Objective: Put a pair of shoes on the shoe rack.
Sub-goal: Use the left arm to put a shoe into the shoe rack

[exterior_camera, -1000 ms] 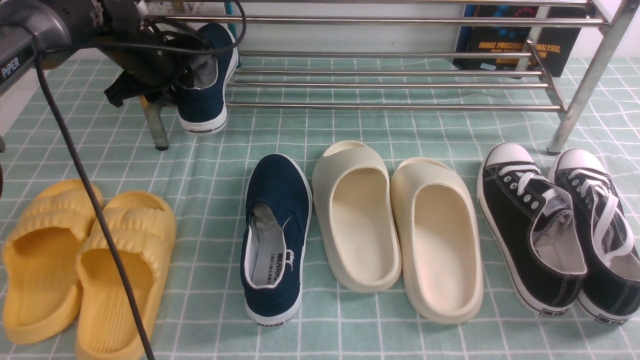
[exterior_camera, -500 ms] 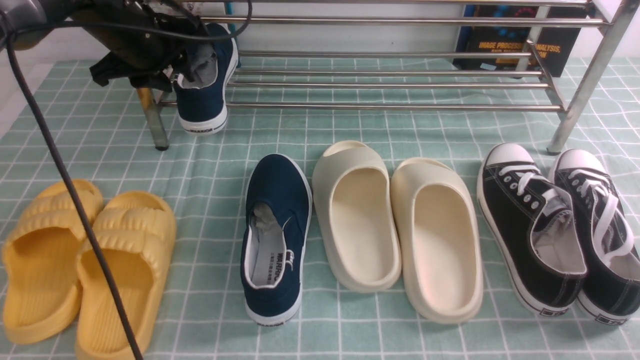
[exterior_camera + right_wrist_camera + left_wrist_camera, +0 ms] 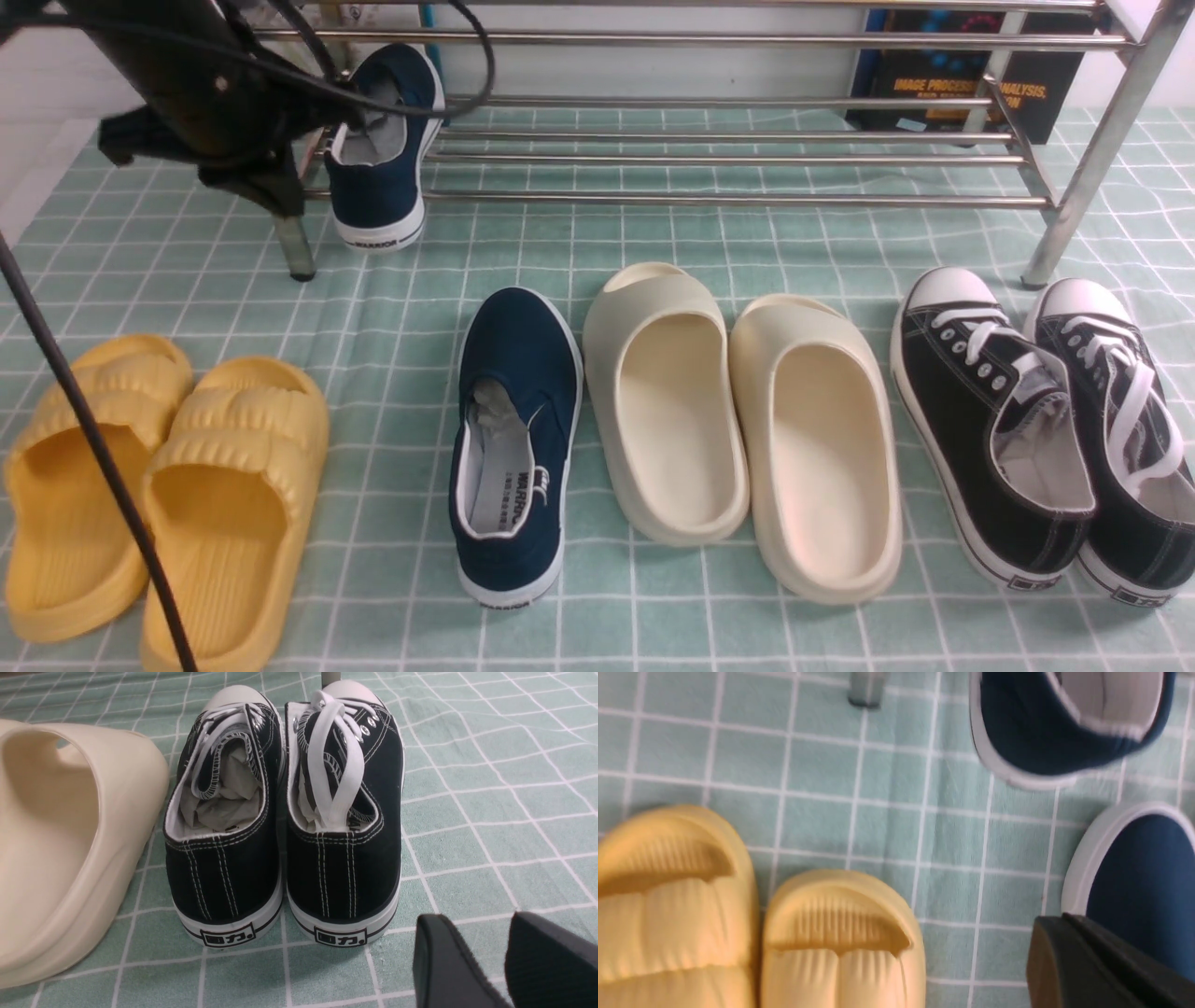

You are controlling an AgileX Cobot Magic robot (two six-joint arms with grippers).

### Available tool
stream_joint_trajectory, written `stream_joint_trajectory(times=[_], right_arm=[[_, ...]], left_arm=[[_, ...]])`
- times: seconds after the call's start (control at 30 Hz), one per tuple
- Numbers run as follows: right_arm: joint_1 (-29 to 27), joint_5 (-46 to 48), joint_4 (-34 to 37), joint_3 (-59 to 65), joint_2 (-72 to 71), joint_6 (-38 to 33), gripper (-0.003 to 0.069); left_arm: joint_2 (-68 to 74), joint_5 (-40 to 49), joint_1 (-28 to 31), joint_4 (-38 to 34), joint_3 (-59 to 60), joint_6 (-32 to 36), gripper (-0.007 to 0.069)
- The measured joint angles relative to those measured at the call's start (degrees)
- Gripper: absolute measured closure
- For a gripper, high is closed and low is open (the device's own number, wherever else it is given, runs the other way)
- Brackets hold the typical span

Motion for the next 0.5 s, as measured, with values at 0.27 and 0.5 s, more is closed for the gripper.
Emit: stream_joint_trajectory(times=[0.27,0.5], right_arm=[[0.0,0.0,0.0,0.0,0.0,0.0,0.0420],[0.0,0.0,0.0,0.0,0.0,0.0,0.0420]], left_arm=[[6.8,-14.5,-2.6,-0.5,3.8,-0.4,0.0638],[9.7,-17.1,-2.0,0.6,1.5,-3.5,0.0638]])
